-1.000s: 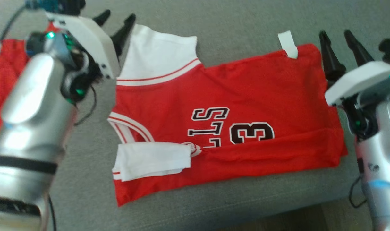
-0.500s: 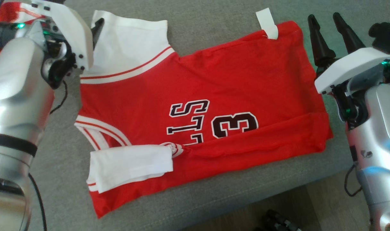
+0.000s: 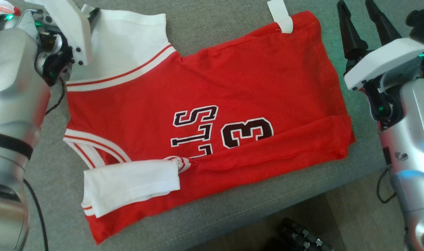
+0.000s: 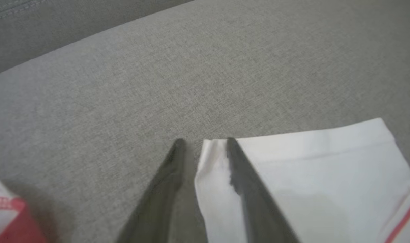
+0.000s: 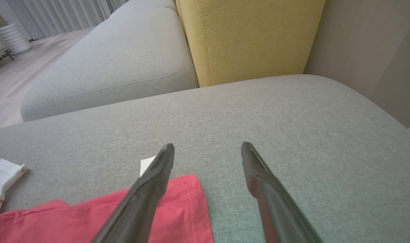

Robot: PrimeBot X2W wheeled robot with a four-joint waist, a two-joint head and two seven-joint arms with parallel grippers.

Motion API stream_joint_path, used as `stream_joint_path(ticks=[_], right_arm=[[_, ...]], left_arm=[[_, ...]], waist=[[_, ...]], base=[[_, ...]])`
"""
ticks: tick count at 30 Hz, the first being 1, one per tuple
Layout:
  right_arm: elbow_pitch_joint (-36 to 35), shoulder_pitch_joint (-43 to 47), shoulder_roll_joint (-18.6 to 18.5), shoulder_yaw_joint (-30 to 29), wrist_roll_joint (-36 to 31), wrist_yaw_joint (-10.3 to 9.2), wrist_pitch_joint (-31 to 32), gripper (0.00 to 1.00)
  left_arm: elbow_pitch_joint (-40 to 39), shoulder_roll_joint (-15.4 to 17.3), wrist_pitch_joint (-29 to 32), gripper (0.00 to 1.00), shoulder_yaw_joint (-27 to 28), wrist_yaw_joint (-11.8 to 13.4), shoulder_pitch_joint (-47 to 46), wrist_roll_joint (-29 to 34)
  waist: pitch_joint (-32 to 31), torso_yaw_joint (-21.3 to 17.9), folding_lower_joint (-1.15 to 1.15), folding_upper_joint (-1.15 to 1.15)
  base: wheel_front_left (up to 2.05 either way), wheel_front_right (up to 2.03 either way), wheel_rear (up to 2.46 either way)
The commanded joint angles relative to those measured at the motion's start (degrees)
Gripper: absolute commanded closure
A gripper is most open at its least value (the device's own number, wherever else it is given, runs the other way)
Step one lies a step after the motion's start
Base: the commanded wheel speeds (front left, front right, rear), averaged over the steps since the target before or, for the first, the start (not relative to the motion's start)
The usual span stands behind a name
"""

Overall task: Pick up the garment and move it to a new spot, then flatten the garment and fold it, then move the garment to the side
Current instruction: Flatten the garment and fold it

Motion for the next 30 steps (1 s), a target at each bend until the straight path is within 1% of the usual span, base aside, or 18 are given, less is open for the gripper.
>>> stream_joint_path(ticks=[1,5,9,13,18,24,27,30], right_arm=[[-1.37,-1.04,-0.88,0.16,0.33,-0.05,-0.57,0.00],[0.11,-1.13,-1.47,-0.43,0.24,-0.05,0.11,0.00],[1.69,-1.30,-2.22,-0.42,0.27,-0.05,1.72,0.00],[3.90,-1.10,-3.75,0.38,1.27,-0.05,6.30,0.00],[7.10,-0.93,-6.28,1.33,2.13,-0.05,12.86,0.00],[9.90,-1.40,-9.51,3.44,3.75,-0.05,19.60,0.00],[11.05,-2.29,-11.41,5.10,3.03,-0.05,21.33,0.00],[11.74,-3.14,-12.06,6.25,2.94,-0.05,22.11,0.00]], left_arm=[[-0.96,2.13,0.48,1.00,0.40,0.07,-1.88,-0.93],[-1.92,1.93,-0.16,1.00,-0.58,0.07,-1.83,-4.16],[-3.22,1.63,-3.27,1.00,-1.28,0.07,-1.78,-5.75],[-6.04,0.87,-7.26,1.00,-1.09,0.07,-1.08,-8.07],[-10.38,1.46,-10.28,1.00,-1.78,0.07,0.90,-9.98],[-15.73,2.45,-10.80,1.00,-2.52,0.07,3.64,-11.76],[-17.81,2.64,-10.52,1.00,-2.81,0.20,4.44,-11.94],[-18.95,2.62,-10.40,1.00,-2.99,0.60,4.87,-11.92]], waist=[[-0.14,0.31,-0.01,0.00],[-1.11,1.95,-0.01,0.00],[-2.78,4.23,-0.01,0.00],[-4.63,7.17,-0.01,0.00],[-6.73,10.77,-0.01,0.00],[-8.19,14.28,-0.01,0.00],[-8.20,15.43,-0.01,0.00],[-7.95,15.90,-0.01,0.00]], base=[[0.00,0.00,0.00],[0.00,0.00,0.00],[0.00,0.00,0.00],[0.00,0.00,0.00],[0.00,0.00,0.00],[0.00,0.00,0.00],[0.00,0.00,0.00],[0.00,0.00,0.00]])
